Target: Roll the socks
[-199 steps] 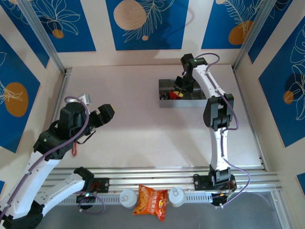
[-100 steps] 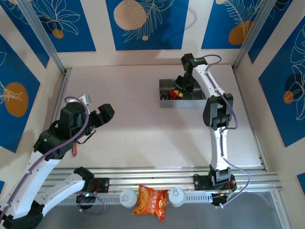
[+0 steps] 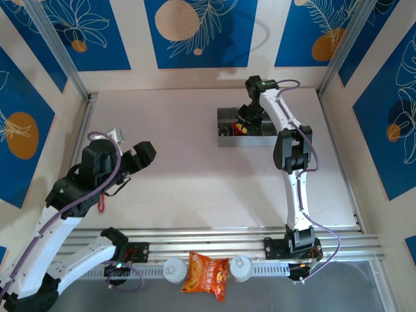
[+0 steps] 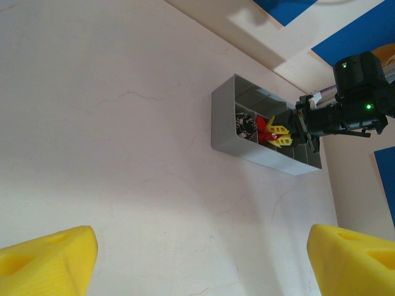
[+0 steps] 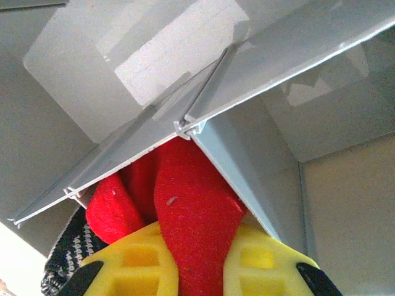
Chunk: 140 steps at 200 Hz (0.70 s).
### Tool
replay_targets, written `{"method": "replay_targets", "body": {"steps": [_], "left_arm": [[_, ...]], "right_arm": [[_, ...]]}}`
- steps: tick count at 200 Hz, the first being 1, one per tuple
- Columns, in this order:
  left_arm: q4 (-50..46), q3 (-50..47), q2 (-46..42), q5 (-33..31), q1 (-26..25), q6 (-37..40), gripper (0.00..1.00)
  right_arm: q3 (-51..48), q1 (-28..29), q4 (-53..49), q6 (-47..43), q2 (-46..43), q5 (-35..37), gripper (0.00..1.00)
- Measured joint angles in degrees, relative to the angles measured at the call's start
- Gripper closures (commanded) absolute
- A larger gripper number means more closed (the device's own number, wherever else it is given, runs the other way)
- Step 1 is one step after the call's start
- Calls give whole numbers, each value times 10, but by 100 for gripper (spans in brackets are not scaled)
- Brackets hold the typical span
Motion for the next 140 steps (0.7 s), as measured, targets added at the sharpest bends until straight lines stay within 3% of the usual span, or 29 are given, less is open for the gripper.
{"method": "replay_targets", "body": {"steps": [16, 38, 83, 102, 115, 128, 140], "left_arm": [[0, 0, 0, 0, 0, 0, 13], [0, 0, 0, 0, 0, 0, 12], [0, 0, 0, 0, 0, 0, 12], [0, 0, 0, 0, 0, 0, 12], [0, 0, 0, 0, 0, 0, 12], [0, 0, 0, 0, 0, 0, 12], [0, 0, 0, 0, 0, 0, 12]], "right_arm": [[4, 1, -3, -1, 1, 2, 68], [14, 4, -11, -1, 1, 13, 59], [21, 12, -18, -5, -24, 35, 53], [21, 16, -19, -8, -50, 42, 55], [14, 18, -13, -13, -73, 49, 62], [-14, 20, 2, -18, -104, 56, 77], [-43, 20, 16, -24, -130, 61, 82]]}}
